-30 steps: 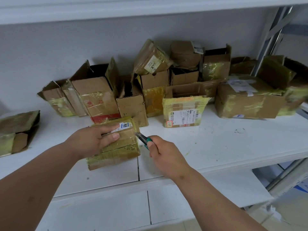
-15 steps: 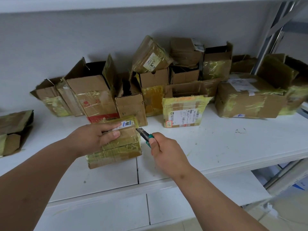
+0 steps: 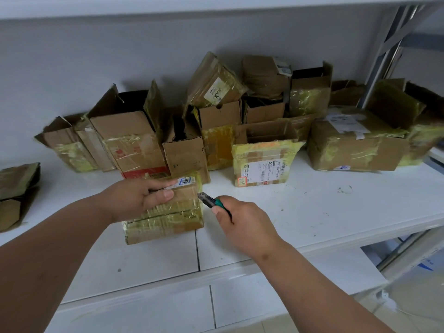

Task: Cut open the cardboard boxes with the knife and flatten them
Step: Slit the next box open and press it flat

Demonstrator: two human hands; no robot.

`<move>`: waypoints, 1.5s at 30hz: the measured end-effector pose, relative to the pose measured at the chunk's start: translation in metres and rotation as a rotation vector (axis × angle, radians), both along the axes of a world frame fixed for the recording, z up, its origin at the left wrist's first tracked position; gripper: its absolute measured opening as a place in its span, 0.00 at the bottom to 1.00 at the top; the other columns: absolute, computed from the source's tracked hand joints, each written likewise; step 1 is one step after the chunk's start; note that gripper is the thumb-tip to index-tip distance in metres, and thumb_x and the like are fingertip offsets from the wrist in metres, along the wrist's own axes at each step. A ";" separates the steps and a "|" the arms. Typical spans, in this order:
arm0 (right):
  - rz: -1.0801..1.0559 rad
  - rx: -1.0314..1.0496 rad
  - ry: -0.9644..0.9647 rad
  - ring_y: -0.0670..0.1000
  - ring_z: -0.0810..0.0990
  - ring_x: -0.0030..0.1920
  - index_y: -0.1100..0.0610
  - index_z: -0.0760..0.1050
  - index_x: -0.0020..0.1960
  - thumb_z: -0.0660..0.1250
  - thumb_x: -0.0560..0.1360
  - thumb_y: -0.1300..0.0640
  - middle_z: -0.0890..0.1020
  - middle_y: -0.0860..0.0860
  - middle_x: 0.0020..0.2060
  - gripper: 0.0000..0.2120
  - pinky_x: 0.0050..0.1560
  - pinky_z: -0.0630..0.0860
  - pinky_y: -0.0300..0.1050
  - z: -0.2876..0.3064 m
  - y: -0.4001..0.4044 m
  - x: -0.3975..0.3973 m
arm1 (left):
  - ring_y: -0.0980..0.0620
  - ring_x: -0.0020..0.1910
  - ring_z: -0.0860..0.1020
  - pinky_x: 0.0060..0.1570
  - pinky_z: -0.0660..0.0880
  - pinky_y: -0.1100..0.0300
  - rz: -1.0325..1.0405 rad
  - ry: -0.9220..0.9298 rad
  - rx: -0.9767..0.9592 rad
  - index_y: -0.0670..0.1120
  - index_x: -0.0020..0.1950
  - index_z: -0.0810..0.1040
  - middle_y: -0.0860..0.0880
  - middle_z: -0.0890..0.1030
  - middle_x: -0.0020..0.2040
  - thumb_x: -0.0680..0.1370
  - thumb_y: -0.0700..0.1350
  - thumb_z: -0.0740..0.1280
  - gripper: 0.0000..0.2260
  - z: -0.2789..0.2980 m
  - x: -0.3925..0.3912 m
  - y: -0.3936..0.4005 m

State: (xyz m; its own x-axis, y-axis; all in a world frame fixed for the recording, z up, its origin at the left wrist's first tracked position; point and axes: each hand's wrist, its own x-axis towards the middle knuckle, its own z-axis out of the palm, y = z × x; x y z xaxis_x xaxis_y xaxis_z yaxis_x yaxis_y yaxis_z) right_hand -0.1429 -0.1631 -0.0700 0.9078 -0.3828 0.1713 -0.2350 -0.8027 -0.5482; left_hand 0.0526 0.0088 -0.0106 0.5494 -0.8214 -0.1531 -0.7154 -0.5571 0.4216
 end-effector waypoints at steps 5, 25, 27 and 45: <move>-0.021 0.035 -0.002 0.50 0.70 0.32 0.48 0.68 0.48 0.55 0.83 0.46 0.70 0.45 0.29 0.09 0.30 0.64 0.44 -0.006 0.003 -0.003 | 0.60 0.58 0.74 0.53 0.69 0.68 -0.029 0.021 -0.001 0.79 0.57 0.63 0.64 0.76 0.62 0.52 0.87 0.43 0.37 -0.001 0.004 -0.003; -0.065 -0.038 0.131 0.53 0.73 0.35 0.52 0.72 0.51 0.54 0.83 0.45 0.72 0.47 0.32 0.13 0.35 0.69 0.46 -0.023 0.015 -0.027 | 0.58 0.62 0.74 0.60 0.70 0.60 0.033 0.064 0.020 0.73 0.63 0.70 0.61 0.76 0.66 0.51 0.87 0.46 0.45 0.005 0.003 -0.003; -0.122 -0.008 0.068 0.53 0.73 0.36 0.52 0.72 0.52 0.54 0.83 0.45 0.72 0.46 0.32 0.12 0.35 0.67 0.46 -0.019 0.013 -0.024 | 0.57 0.66 0.71 0.59 0.67 0.61 0.083 0.075 0.003 0.72 0.64 0.70 0.60 0.75 0.67 0.53 0.86 0.48 0.44 0.005 0.003 -0.001; -0.238 0.114 0.121 0.57 0.80 0.43 0.49 0.68 0.67 0.56 0.82 0.50 0.82 0.53 0.46 0.14 0.46 0.76 0.49 -0.001 0.016 -0.011 | 0.54 0.76 0.58 0.76 0.56 0.50 0.161 0.378 0.003 0.66 0.74 0.62 0.60 0.61 0.76 0.62 0.80 0.60 0.43 0.012 -0.017 0.008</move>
